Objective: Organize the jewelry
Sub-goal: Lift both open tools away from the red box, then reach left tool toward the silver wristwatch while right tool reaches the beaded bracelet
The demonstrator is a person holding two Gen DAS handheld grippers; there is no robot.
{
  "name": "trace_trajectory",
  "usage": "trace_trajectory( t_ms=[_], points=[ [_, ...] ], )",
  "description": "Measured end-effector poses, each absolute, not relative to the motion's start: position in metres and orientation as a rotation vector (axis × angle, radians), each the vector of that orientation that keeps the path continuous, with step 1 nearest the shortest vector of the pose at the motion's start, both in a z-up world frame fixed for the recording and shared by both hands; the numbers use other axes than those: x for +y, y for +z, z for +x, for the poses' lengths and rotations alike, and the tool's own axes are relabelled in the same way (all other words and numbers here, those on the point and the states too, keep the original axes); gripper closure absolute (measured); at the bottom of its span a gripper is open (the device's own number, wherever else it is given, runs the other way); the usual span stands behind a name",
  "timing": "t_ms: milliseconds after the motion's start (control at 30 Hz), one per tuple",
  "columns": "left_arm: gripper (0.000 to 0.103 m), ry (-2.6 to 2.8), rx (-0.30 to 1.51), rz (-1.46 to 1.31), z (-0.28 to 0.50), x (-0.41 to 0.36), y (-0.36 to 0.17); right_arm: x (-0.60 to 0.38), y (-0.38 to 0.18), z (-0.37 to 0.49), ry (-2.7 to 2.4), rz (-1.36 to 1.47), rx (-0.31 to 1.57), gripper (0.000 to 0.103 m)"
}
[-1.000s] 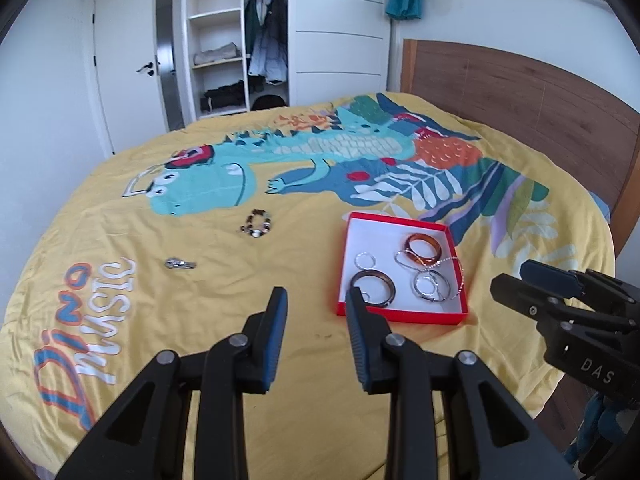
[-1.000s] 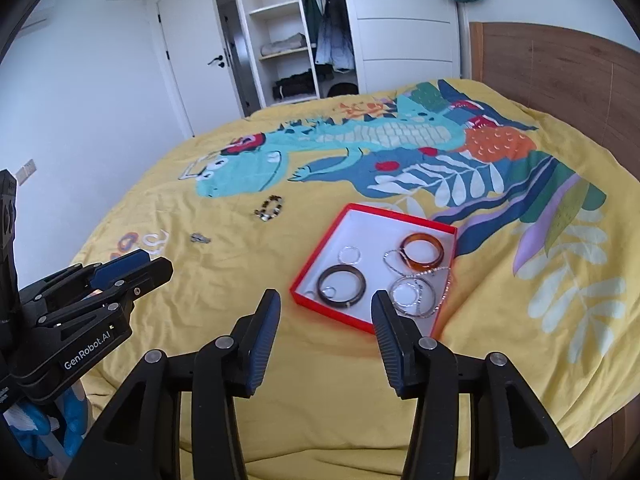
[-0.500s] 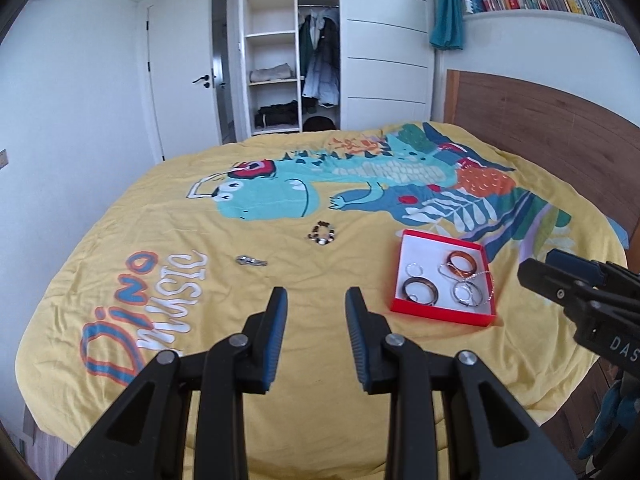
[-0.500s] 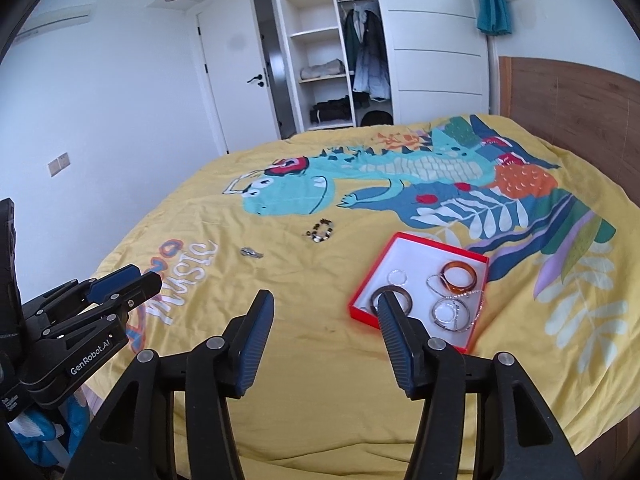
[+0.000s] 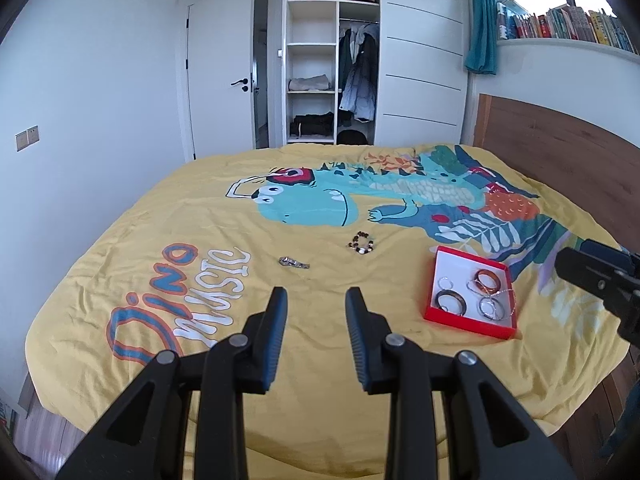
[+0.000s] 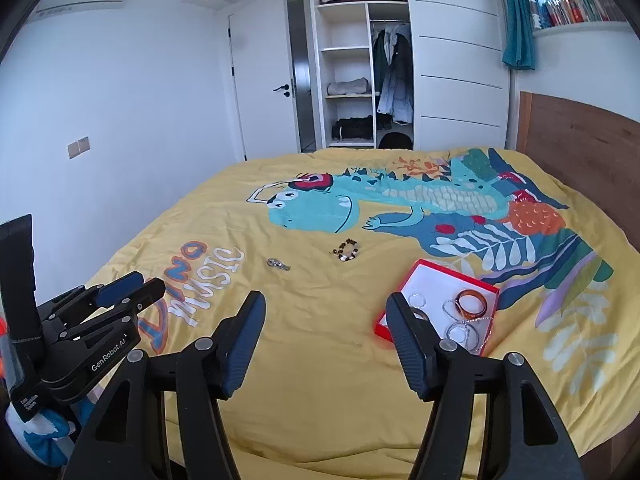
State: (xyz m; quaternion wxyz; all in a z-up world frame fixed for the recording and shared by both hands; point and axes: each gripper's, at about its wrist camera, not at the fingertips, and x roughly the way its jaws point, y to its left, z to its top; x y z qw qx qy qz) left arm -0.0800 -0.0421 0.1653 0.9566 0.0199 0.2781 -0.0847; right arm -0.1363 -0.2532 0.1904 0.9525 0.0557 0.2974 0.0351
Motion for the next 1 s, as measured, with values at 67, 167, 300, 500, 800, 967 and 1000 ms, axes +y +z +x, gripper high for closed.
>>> trace_trajectory(
  t_ms=[67, 167, 300, 500, 800, 967, 1000],
  points=[
    [0.074, -0.149, 0.576, 0.033, -0.073, -0.034, 0.161, -0.248, 0.188, -0.130, 0.083, 0.107, 0.612, 0.037],
    [0.074, -0.118, 0.598, 0.026, -0.061, -0.025, 0.153, -0.242, 0.183, -0.118, 0.104, 0.107, 0.624, 0.037],
    [0.074, -0.104, 0.658, 0.024, -0.040, -0.020, 0.137, -0.238, 0.173, -0.102, 0.121, 0.100, 0.648, 0.037],
    [0.062, -0.088, 0.737, 0.046, -0.007, -0.022, 0.110, -0.249, 0.152, -0.072, 0.122, 0.132, 0.693, 0.036],
    [0.052, -0.024, 0.860, -0.062, 0.049, 0.009, 0.063, -0.253, 0.107, -0.018, 0.133, 0.160, 0.776, 0.036],
    [0.052, -0.025, 0.915, -0.113, 0.084, 0.016, 0.038, -0.253, 0.078, 0.015, 0.133, 0.180, 0.825, 0.035],
    [0.052, -0.028, 0.924, -0.126, 0.092, 0.016, 0.034, -0.253, 0.071, 0.024, 0.134, 0.180, 0.836, 0.035]
  ],
)
